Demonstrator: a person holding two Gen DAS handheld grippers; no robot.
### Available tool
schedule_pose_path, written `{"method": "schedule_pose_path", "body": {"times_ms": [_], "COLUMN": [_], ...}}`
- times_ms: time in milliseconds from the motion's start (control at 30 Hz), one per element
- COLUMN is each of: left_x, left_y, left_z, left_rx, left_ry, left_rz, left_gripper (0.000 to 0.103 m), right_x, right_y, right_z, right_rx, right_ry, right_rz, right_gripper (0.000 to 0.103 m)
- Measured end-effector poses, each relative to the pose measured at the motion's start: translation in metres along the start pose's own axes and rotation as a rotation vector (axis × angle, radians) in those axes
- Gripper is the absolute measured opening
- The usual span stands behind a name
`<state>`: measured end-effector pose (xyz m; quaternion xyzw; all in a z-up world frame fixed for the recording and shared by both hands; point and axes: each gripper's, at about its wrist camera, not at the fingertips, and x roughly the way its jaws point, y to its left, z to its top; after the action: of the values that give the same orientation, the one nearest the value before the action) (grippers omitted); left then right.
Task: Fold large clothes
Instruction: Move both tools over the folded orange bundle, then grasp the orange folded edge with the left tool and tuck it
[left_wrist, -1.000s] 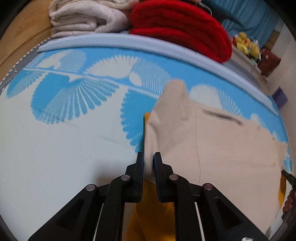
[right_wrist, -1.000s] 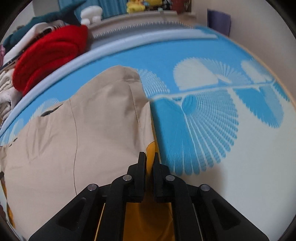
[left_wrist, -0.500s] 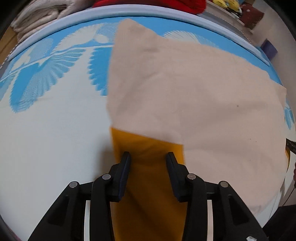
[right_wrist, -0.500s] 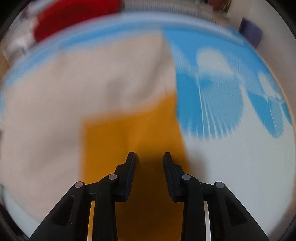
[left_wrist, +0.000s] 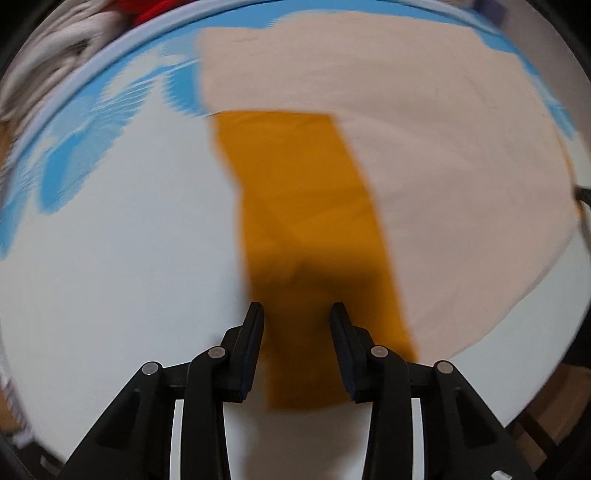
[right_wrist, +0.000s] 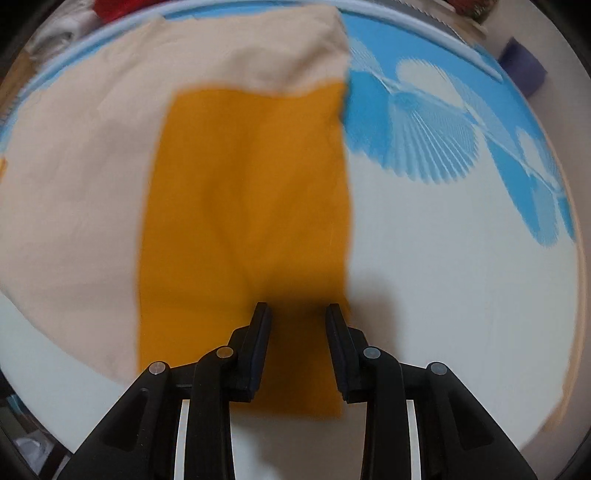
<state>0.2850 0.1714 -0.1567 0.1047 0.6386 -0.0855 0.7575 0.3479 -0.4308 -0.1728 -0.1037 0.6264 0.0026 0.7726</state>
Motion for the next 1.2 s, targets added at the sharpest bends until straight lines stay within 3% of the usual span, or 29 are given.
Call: {"method": "schedule_pose_path", "body": {"times_ms": [100,167,233,300,367,467,600,700,833,1100,1200], "left_x": [-0.027,-0.051,-0.064,-0.063,-0.057,-0.039,-0.010,-0.001,0.001,0.013,0.014], "left_y": [0.005,0.010,0.017,0.015,0.009,-0.003,0.005,0.009,0.006,0.007,0.004], "left_z": [-0.016,-0.033,-0.051,-0.072,-0.086,-0.096,-0.103,-0.102,-0.095,-0.091,-0.085], "left_rx": [-0.119,-0.290,-0.494,-0.655,-0.752,-0.811,-0.908,-0.934,-0.927,-0.926,-0.926], "left_ry": [-0.044,-0.133,-0.213,-0.254,-0.280,-0.276,-0.218,-0.215,-0.220,-0.245,-0.281], "left_rz": [0.043,-0.019,-0.156,-0.306,-0.343,-0.315,-0.377,-0.393,-0.388,-0.382,-0.378], "left_gripper": [0.031,0.031,0.033,0.035,0.035,0.035,0.035,0.035,0.037,0.041,0.042], "right_x": [-0.004,-0.031,-0.062,-0.079,-0.079,-0.065,-0.033,-0.010,-0.011,-0.005,-0.005], "right_y": [-0.015,-0.027,-0.036,-0.040,-0.037,-0.030,-0.013,-0.018,-0.019,-0.023,-0.022], "right_z": [-0.022,-0.031,-0.043,-0.062,-0.077,-0.100,-0.130,-0.134,-0.124,-0.111,-0.105], "right_rx": [0.095,0.204,0.334,0.491,0.625,0.790,0.975,1.050,1.024,1.023,1.015], "right_ry": [0.043,-0.056,-0.190,-0.268,-0.291,-0.290,-0.205,-0.151,-0.177,-0.187,-0.193], "right_rz": [-0.056,-0.039,0.035,0.176,0.303,0.333,0.415,0.463,0.445,0.399,0.356], "right_gripper": [0.032,0.032,0.036,0.038,0.042,0.045,0.045,0.045,0.052,0.052,0.040]}}
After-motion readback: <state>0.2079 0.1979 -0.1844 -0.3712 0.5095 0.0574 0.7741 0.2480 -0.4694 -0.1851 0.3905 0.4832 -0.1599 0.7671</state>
